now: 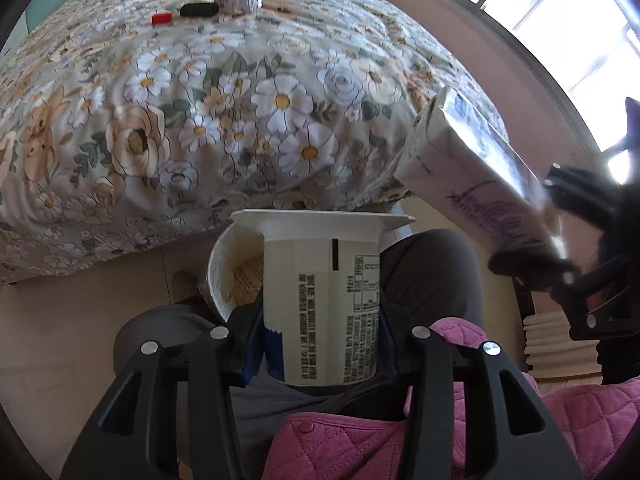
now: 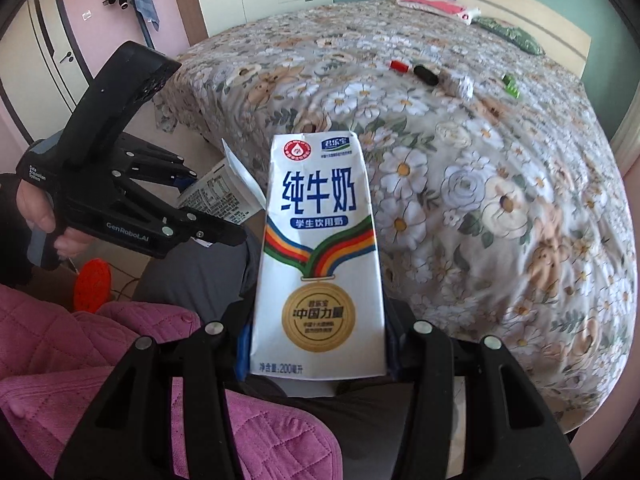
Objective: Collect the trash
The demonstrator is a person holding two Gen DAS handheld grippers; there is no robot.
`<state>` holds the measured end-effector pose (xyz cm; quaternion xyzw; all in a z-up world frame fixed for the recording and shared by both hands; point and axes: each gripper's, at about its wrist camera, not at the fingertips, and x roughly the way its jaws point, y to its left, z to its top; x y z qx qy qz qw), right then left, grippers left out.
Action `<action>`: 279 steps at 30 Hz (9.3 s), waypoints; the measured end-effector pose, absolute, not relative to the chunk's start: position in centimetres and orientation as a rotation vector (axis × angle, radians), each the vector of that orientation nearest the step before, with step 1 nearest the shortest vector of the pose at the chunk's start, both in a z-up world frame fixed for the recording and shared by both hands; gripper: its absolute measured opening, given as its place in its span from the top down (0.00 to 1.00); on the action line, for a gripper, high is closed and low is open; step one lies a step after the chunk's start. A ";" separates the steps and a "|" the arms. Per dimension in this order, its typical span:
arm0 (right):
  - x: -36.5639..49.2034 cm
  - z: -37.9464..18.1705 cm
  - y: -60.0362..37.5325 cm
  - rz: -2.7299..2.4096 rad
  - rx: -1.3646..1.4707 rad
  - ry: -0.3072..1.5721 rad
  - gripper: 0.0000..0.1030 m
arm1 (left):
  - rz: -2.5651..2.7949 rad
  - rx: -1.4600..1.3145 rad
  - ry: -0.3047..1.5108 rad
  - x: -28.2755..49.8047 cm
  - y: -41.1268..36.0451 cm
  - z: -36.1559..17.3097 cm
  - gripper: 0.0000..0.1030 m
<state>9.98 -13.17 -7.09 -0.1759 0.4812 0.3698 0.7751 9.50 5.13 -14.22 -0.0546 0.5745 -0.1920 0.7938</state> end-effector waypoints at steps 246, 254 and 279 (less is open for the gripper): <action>26.4 25.6 -14.3 0.560 -0.427 0.508 0.65 | -0.182 0.421 0.586 23.9 6.2 20.2 0.56; 20.5 27.1 -15.5 0.573 -0.447 0.451 0.65 | -0.152 0.425 0.550 18.7 5.4 22.1 0.56; 18.7 8.6 -14.7 0.685 -0.466 0.782 0.65 | -0.288 0.340 0.881 16.3 5.9 3.3 0.56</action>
